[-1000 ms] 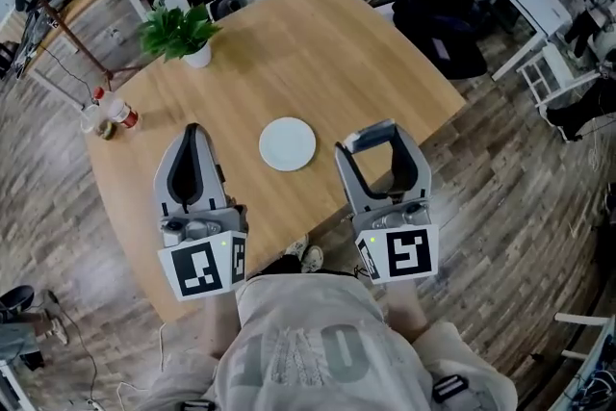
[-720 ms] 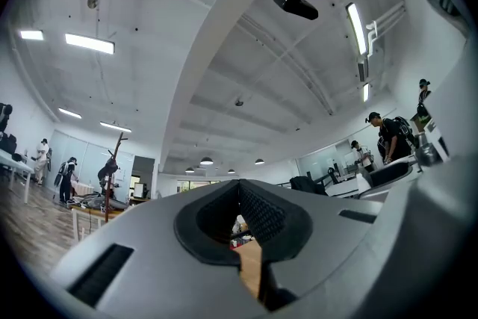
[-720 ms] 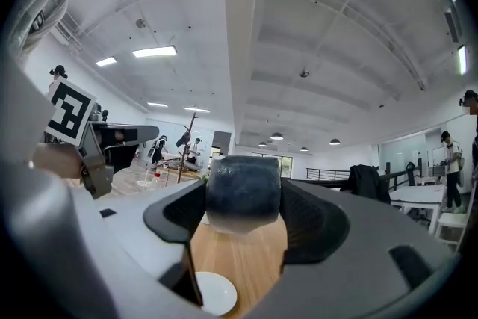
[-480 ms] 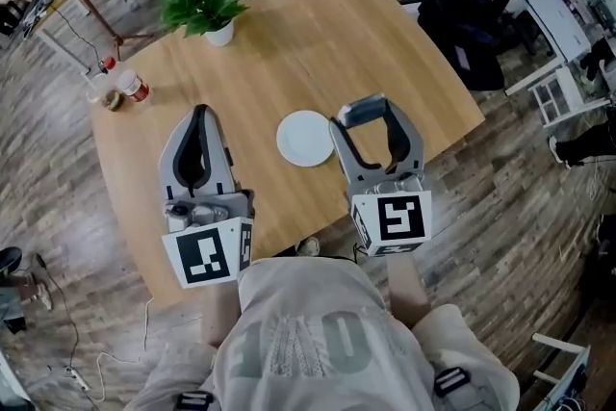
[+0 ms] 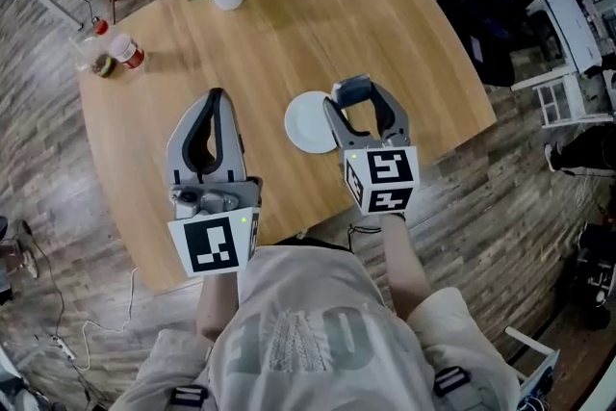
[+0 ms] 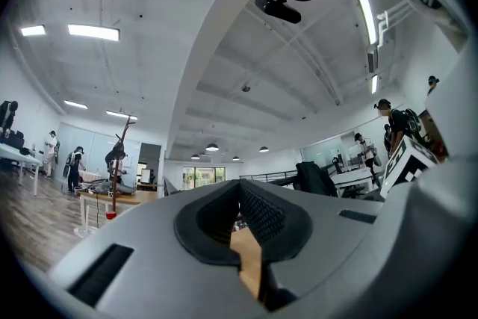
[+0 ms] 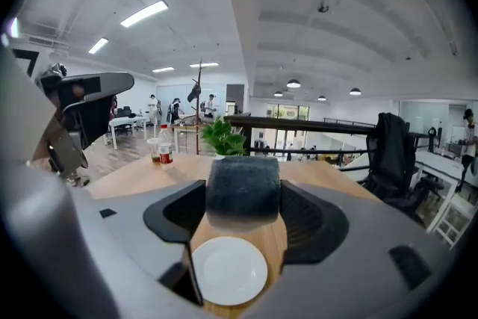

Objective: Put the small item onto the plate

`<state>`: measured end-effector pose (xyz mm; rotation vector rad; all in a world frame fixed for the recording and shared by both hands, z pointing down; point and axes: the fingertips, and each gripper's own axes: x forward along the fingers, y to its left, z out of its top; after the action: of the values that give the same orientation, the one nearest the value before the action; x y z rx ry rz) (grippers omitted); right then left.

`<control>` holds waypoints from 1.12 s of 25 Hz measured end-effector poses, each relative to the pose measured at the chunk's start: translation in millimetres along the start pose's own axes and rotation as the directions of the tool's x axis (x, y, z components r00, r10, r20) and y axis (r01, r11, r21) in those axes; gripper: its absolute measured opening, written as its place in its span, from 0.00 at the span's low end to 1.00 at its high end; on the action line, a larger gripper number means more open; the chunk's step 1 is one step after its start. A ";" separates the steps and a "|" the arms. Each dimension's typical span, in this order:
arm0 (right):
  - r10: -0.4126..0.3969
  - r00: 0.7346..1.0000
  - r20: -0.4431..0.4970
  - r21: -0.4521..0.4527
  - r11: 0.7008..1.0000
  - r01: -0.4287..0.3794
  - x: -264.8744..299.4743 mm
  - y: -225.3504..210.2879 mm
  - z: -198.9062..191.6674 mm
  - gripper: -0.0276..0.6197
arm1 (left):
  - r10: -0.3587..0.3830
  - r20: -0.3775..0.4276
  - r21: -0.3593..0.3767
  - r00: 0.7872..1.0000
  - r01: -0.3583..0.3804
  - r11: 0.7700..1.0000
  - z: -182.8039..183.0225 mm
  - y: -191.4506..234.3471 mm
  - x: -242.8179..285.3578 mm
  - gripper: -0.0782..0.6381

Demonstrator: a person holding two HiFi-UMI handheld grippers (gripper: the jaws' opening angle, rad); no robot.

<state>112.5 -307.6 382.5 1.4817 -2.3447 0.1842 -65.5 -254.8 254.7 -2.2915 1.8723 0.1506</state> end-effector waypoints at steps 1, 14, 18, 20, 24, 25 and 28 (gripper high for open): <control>0.015 0.999 -0.033 0.011 1.000 -0.014 7.0 2.4 -7.6 0.54 | -0.002 -0.011 -0.006 1.000 0.002 1.000 -5.6 1.5 2.5 0.12; 0.080 0.899 -0.430 -0.009 0.996 -0.093 71.5 17.4 -125.9 0.53 | -0.014 -0.161 -0.078 0.987 0.001 0.997 -66.0 6.1 12.5 0.12; 0.117 0.864 -0.490 0.031 0.993 -0.117 77.8 24.8 -145.6 0.53 | -0.005 -0.189 -0.086 0.982 -0.012 0.996 -79.0 11.4 13.7 0.12; 0.131 0.847 -0.515 0.040 0.991 -0.129 79.5 27.2 -155.6 0.53 | -0.001 -0.200 -0.087 0.980 -0.016 0.996 -84.3 11.2 14.1 0.12; 0.145 0.811 -0.566 0.045 0.988 -0.145 84.4 28.7 -173.1 0.53 | -0.001 -0.213 -0.088 0.977 -0.019 0.996 -90.6 9.9 17.0 0.12; 0.146 0.805 -0.576 0.048 0.988 -0.145 85.1 28.4 -177.0 0.53 | -0.002 -0.217 -0.089 0.976 -0.018 0.996 -91.8 9.0 17.5 0.12; 0.141 0.793 -0.592 0.046 0.989 -0.142 85.8 27.5 -185.5 0.53 | -0.006 -0.230 -0.090 0.973 -0.015 0.996 -96.2 7.4 17.7 0.12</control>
<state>97.6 -313.1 588.1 1.0353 -1.9223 0.5969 -72.4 -292.5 345.0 -2.4588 2.0171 -0.0328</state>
